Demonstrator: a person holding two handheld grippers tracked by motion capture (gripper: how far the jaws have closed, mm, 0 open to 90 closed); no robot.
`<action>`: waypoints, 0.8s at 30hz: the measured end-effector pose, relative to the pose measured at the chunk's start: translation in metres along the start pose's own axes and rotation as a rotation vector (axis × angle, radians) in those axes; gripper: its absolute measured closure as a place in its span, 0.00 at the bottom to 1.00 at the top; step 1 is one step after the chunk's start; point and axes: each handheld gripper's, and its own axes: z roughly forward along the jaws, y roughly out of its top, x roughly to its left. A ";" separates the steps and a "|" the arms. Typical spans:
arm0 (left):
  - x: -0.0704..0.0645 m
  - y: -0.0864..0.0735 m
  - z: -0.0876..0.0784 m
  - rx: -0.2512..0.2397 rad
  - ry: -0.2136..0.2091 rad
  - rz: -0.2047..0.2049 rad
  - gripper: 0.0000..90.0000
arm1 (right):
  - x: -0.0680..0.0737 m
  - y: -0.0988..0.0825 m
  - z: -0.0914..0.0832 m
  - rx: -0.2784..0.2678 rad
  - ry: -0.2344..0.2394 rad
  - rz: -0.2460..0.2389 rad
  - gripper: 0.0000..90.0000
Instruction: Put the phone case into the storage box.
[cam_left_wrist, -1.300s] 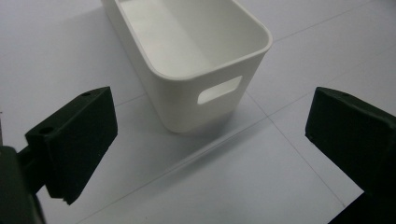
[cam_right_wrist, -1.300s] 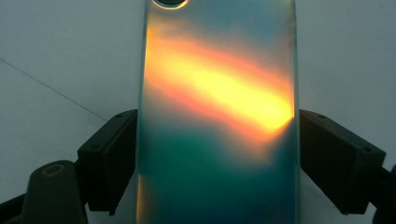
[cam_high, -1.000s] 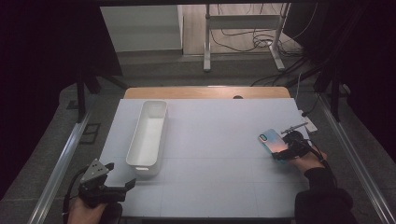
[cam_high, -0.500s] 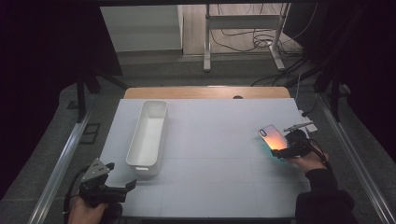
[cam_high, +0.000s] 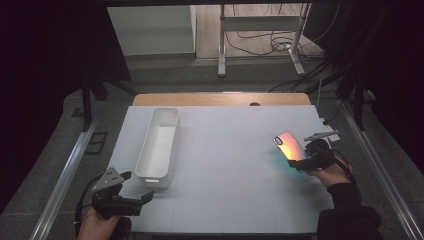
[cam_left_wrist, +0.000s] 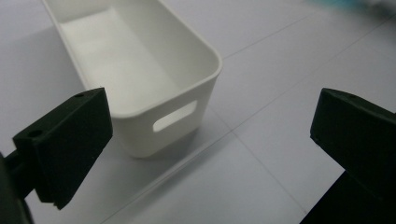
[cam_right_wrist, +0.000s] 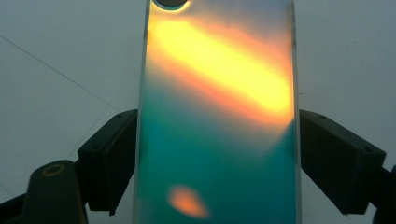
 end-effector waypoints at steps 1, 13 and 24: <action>-0.001 0.001 0.001 -0.004 -0.010 0.001 0.00 | 0.001 0.000 -0.001 -0.005 0.004 -0.001 0.19; -0.008 0.019 0.017 -0.027 -0.095 0.040 0.00 | 0.013 0.003 -0.012 -0.061 0.055 -0.018 0.19; -0.016 0.038 0.030 -0.040 -0.162 0.098 0.00 | 0.027 0.004 -0.019 -0.109 0.101 -0.048 0.19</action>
